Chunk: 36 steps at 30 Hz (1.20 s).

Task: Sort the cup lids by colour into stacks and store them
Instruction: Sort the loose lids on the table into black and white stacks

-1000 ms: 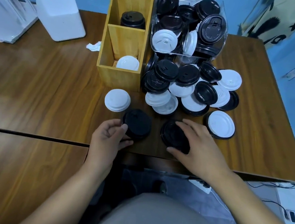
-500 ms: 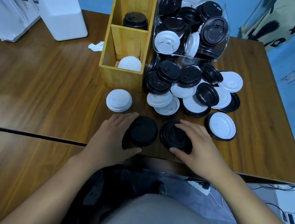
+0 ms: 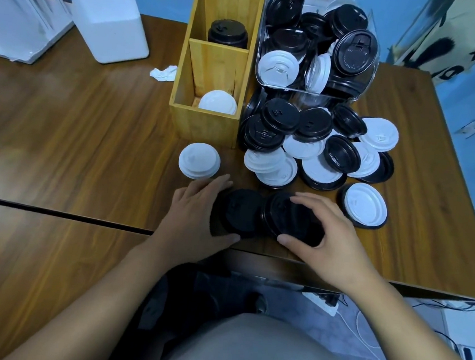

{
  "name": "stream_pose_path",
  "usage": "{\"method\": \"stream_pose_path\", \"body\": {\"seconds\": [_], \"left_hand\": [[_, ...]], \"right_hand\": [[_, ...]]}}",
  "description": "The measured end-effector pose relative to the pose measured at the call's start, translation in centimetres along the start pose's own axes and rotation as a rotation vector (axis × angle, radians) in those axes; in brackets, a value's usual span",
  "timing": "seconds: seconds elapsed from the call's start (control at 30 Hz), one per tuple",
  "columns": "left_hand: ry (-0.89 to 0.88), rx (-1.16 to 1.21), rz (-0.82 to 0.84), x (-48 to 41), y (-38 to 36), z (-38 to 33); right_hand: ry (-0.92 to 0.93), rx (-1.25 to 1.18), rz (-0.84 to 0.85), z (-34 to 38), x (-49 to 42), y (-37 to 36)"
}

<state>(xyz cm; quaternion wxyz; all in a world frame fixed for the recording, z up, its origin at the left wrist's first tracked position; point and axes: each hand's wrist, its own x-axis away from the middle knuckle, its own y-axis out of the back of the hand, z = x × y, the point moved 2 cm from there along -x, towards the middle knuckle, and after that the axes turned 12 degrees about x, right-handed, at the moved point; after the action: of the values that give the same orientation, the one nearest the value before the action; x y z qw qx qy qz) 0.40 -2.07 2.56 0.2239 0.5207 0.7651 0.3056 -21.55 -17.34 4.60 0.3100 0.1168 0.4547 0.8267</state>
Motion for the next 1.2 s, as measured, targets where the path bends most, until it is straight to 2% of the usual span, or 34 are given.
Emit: {"method": "stream_pose_path", "body": {"seconds": [0.2, 0.47, 0.67, 0.83, 1.0, 1.1, 1.2], "left_hand": [[-0.043, -0.032, -0.111, -0.1, -0.8, 0.0], [-0.064, -0.034, -0.102, 0.0, -0.6, -0.1], [-0.109, -0.041, 0.013, 0.1, -0.1, 1.0], [-0.13, -0.036, -0.005, -0.1, -0.3, 1.0], [-0.141, -0.043, -0.026, 0.5, 0.1, 0.8], [-0.103, -0.039, -0.079, 1.7, 1.5, 1.6], [-0.049, -0.082, -0.156, 3.3, 4.2, 3.8]], "right_hand": [[0.154, 0.102, 0.07, 2.1, -1.8, -1.9], [0.172, 0.165, 0.138, 3.0, -3.2, -3.5], [0.192, 0.188, 0.162, 3.0, -3.0, -4.5], [0.237, 0.282, 0.133, 3.2, -2.2, -5.0], [0.267, 0.215, 0.223, 4.6, -2.9, -4.9], [0.235, 0.112, 0.139, 6.6, -4.4, -4.6], [0.21, 0.129, 0.052, 8.7, -7.0, -5.1]]}}
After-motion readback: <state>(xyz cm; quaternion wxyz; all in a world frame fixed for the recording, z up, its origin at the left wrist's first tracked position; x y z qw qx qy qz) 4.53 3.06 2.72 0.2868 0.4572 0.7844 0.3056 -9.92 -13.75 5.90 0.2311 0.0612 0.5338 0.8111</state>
